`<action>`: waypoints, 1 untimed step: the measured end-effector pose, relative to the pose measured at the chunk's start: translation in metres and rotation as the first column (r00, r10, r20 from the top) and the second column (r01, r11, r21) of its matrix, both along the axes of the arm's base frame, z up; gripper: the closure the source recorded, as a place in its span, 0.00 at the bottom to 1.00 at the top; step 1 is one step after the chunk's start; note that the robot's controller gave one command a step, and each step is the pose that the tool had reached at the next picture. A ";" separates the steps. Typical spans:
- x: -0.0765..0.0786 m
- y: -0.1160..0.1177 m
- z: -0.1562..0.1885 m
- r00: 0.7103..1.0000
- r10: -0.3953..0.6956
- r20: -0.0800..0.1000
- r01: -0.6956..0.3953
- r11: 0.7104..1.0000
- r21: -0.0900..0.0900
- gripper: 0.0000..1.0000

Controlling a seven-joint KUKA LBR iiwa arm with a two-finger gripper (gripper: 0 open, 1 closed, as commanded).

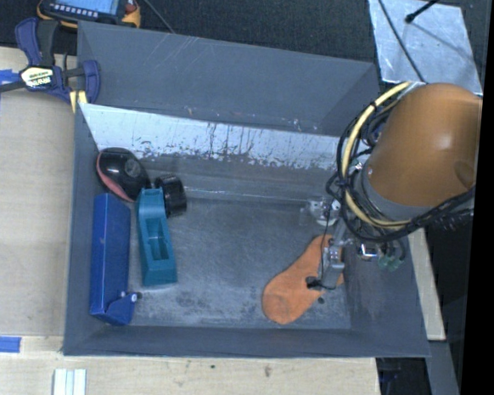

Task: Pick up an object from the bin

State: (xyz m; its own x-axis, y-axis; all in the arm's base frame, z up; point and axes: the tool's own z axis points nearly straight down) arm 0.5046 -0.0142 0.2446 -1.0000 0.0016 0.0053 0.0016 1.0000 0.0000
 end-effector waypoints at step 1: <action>0.001 0.000 0.005 1.000 0.000 0.009 0.000 1.000 0.000 0.00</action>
Offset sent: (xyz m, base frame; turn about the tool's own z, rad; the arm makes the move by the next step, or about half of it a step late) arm -0.0146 -0.0556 -0.1746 -0.2095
